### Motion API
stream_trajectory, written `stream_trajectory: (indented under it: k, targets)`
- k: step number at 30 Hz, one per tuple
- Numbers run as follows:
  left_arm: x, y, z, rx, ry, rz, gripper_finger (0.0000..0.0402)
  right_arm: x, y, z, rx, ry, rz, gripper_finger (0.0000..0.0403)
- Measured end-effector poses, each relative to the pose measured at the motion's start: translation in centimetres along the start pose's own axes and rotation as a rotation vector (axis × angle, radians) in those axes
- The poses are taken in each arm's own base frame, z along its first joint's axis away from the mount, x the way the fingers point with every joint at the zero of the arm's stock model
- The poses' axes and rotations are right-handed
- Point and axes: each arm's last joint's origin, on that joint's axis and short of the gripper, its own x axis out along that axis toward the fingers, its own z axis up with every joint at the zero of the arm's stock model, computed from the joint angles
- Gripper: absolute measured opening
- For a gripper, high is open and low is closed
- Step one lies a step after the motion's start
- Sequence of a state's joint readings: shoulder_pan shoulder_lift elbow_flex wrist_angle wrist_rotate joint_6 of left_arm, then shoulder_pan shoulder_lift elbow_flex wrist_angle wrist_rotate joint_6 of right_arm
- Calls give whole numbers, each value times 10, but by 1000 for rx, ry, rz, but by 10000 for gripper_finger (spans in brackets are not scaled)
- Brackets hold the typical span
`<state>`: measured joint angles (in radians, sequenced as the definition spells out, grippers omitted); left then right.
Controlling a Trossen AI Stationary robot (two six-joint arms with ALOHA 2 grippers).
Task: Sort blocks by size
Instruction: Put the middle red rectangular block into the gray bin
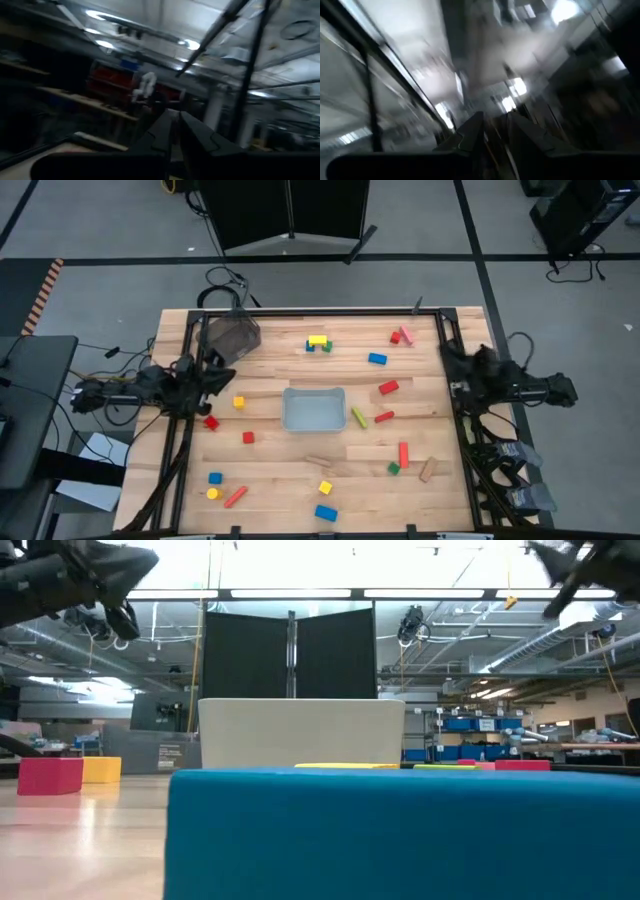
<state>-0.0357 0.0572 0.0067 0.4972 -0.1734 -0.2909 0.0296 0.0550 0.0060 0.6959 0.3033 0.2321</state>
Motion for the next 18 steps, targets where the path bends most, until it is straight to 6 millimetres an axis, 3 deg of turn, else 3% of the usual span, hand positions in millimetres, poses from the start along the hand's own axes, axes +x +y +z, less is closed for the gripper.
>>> stream_trajectory:
  k: [3,6,14,18]
  targets:
    - [4,3,-4,25,19,104,44,2,-5,-15,64,121,-112,100]
    - [10,4,-6,90,76,152,44,3,-8,-21,11,149,-178,99]
    - [39,-4,4,159,171,179,55,5,-8,-22,-101,166,-190,98]
    - [57,-5,10,178,221,230,71,8,-9,-30,-133,285,-215,97]
